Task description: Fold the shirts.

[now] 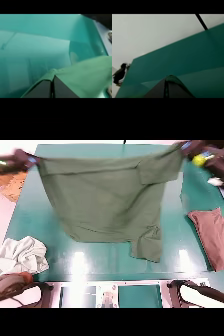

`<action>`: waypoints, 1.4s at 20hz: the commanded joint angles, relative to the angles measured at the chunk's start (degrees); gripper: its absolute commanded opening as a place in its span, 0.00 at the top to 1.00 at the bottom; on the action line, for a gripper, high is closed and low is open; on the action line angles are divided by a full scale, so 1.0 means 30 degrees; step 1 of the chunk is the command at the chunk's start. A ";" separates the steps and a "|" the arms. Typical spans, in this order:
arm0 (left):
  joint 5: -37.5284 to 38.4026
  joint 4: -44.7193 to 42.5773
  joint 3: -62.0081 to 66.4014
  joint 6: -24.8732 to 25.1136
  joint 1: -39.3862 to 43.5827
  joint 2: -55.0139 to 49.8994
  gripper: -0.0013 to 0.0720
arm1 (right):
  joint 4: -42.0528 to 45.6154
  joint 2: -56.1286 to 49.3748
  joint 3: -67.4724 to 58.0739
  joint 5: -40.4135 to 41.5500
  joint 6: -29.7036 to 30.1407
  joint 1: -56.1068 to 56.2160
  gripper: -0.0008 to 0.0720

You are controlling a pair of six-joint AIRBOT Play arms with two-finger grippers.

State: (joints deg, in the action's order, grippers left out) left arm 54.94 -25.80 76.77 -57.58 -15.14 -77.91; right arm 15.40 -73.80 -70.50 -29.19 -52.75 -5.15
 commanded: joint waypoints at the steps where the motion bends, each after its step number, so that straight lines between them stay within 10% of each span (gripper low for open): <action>1: -0.4167 0.2601 -0.0867 0.2871 0.1690 -0.4007 0.96 | 0.0015 -0.5078 -0.0816 0.1690 0.0736 0.1545 0.97; 5: -0.4095 0.3286 -0.0867 0.3854 0.2266 -0.5996 0.95 | 0.0095 -0.6586 -0.1144 -0.0233 0.0750 0.0707 0.92; 7: -0.3308 0.3264 -0.0663 0.3621 0.1647 -0.5880 0.23 | 0.0095 -0.6237 -0.1166 -0.2637 0.0743 -0.0692 0.63; 8: -0.1756 0.3053 -0.0284 0.3082 0.0918 -0.5785 0.20 | 0.0095 -0.5938 -0.1166 -0.4437 0.0736 -0.1719 0.63; 12: 0.6011 0.0568 0.1792 -0.0452 -0.2652 -0.5574 0.36 | 0.3147 -0.4896 -0.1042 -1.2393 -0.1333 -0.6484 0.71; 17: 1.0622 -0.6222 0.1770 -0.4240 -0.4000 -0.5486 0.36 | 1.0112 -0.3577 0.3104 -1.4141 -0.3147 -0.8648 0.67; 25: 1.0433 -1.1336 -0.3883 -0.4546 -0.4000 -0.1654 0.48 | 0.9770 -0.5479 0.7031 -1.2313 -0.2164 -0.6929 0.53; 27: 0.9879 -1.1846 -0.4954 -0.4670 -0.4000 -0.0707 0.48 | 0.9194 -0.6011 0.7031 -1.1672 -0.1698 -0.6142 0.54; 28: 0.9690 -1.1839 -0.5340 -0.4685 -0.4000 -0.0364 0.48 | 0.8903 -0.6171 0.7031 -1.1162 -0.1705 -0.5821 0.73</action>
State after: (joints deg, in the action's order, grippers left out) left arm 85.49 -56.82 64.99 -70.96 -27.07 -82.54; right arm 42.76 -90.21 -50.33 -66.30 -58.94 -25.26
